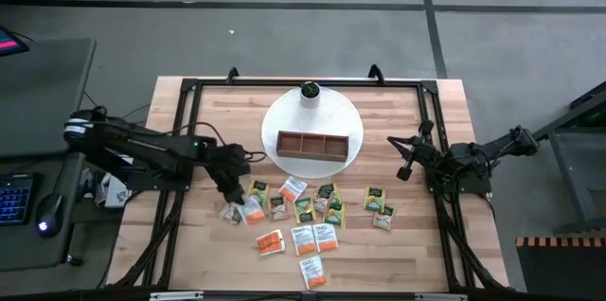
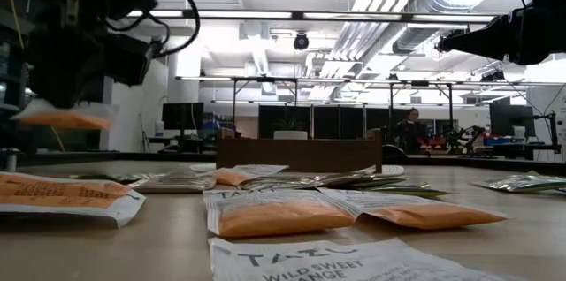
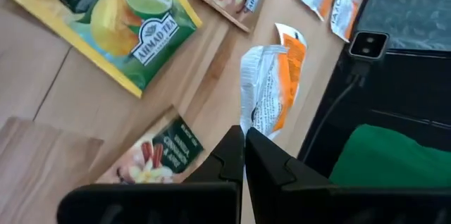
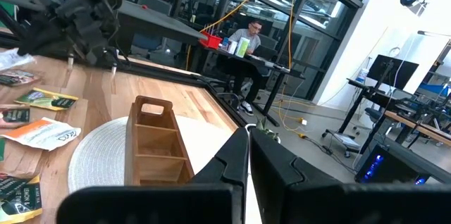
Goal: Pick & Place Tea
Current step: Put the white tea bag into the left section of the wooden organizer
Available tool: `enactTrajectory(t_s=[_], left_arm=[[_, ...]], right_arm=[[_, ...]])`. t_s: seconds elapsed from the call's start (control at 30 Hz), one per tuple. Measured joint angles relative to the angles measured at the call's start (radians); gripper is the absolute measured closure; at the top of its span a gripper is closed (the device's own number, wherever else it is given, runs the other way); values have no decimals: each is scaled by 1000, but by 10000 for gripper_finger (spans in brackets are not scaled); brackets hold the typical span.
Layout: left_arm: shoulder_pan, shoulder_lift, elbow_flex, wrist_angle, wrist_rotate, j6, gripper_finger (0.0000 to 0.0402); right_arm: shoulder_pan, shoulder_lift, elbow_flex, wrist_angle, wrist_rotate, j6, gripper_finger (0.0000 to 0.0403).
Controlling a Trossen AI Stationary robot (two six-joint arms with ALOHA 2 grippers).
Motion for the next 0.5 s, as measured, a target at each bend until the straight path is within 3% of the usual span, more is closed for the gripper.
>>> enactTrajectory(t_s=[0.23, 0.5], left_arm=[[0, -131, 9, -27, -90, 62, 402], [28, -150, 171, -203, -241, 331, 401]], right_arm=[[0, 0, 0, 0, 0, 0, 391], [0, 0, 0, 0, 0, 0, 391]])
